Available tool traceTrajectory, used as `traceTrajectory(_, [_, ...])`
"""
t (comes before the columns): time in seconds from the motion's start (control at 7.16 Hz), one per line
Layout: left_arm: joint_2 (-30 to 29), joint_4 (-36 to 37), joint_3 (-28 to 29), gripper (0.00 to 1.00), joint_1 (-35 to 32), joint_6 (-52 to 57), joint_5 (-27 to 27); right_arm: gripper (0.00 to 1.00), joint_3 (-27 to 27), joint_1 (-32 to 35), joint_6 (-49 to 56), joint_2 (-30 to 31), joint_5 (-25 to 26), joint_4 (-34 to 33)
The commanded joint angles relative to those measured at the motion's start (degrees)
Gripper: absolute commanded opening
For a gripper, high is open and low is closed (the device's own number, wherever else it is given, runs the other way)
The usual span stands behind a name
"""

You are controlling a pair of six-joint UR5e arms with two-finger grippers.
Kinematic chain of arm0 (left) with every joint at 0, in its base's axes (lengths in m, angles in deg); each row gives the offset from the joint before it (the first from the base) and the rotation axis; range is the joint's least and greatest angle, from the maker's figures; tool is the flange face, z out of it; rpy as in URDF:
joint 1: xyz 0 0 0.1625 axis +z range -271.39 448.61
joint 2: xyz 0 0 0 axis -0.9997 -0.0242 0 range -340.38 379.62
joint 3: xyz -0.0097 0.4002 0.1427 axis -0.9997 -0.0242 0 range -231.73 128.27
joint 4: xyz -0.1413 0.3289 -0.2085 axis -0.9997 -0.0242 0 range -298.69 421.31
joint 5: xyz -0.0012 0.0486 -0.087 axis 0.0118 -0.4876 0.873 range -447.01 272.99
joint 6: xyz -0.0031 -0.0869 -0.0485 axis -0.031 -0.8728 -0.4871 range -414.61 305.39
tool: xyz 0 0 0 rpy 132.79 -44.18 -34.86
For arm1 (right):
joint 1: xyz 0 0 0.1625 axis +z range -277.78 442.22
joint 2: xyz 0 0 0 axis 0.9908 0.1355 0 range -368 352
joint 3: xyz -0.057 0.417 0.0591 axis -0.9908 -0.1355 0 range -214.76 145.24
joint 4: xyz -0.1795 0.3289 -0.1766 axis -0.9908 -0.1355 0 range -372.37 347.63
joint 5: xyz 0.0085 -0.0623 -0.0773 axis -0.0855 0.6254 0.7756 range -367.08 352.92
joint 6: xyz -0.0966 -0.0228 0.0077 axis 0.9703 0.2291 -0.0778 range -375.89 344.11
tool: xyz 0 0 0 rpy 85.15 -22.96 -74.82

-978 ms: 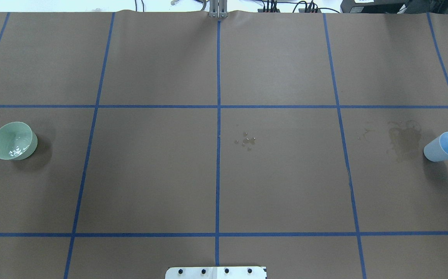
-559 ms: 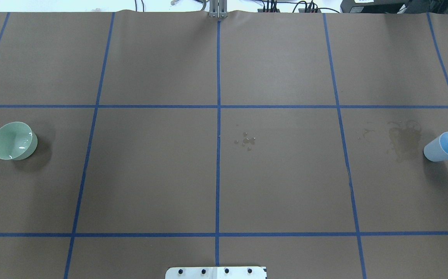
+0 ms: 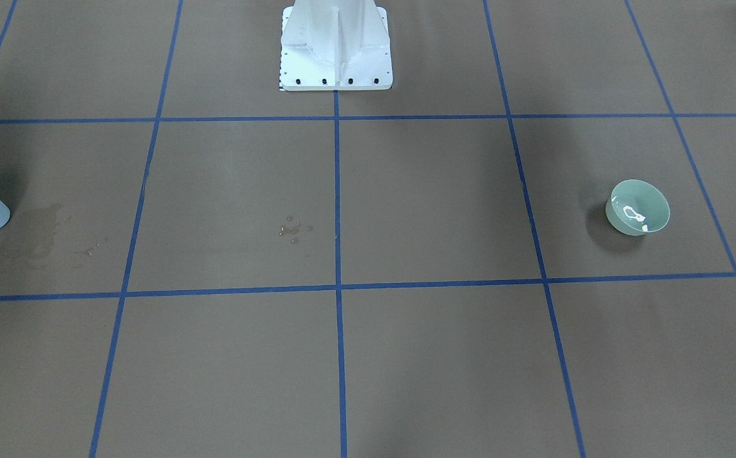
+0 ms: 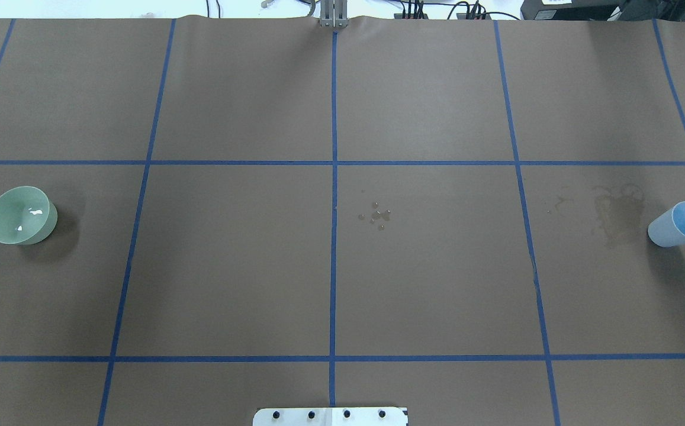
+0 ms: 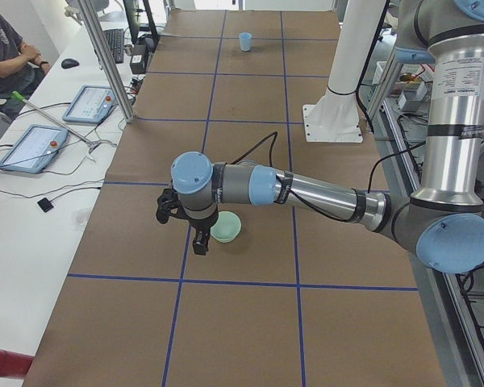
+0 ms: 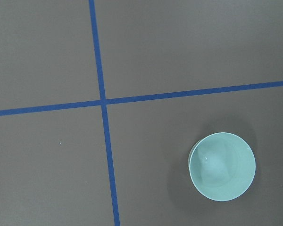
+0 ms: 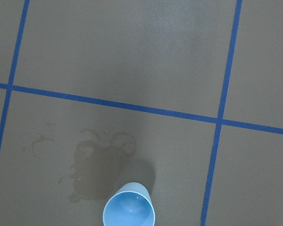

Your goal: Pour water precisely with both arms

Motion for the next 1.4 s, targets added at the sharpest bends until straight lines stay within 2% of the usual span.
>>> traceTrajectory(0.0, [0.8,0.0,-0.7,1.00,-0.3,-0.1,-3.8,0.99,-0.4,0.9,-0.3,0.2,0.1,0.0])
traceTrajectory(0.84, [0.9,0.3,-1.0,1.00,0.0,-1.5,-3.7,0.99,-0.3,1.8,-0.3,3.9,-0.4,1.1])
traceTrajectory(1.26, [1.4,0.1,-0.9,1.00,0.1,-1.6,-3.2,0.99,0.1,1.9,-0.4,4.0,-0.4,1.1])
